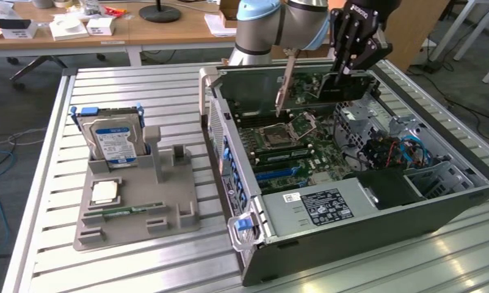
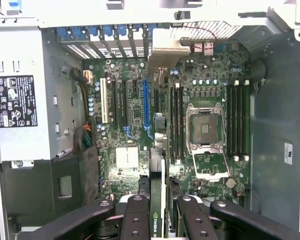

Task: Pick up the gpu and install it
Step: 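Insert the gpu into the slot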

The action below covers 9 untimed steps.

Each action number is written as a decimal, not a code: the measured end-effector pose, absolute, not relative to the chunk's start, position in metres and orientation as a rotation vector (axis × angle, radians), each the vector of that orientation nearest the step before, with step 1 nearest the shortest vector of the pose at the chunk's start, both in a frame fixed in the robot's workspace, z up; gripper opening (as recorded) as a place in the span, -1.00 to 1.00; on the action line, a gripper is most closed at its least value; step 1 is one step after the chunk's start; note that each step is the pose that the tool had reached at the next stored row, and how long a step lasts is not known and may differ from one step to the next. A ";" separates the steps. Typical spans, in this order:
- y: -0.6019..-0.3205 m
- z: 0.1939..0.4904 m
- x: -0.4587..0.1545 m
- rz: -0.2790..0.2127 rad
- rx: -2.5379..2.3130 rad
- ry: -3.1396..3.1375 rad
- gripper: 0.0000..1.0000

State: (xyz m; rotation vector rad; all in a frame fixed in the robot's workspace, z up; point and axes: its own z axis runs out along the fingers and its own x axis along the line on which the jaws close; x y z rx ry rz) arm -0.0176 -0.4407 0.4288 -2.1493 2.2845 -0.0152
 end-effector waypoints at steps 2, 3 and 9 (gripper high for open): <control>-0.441 0.428 -0.018 -0.015 -2.149 2.284 -0.49; -0.441 0.428 -0.018 -0.015 -2.150 2.284 -0.49; -0.441 0.428 -0.018 -0.015 -2.149 2.284 -0.49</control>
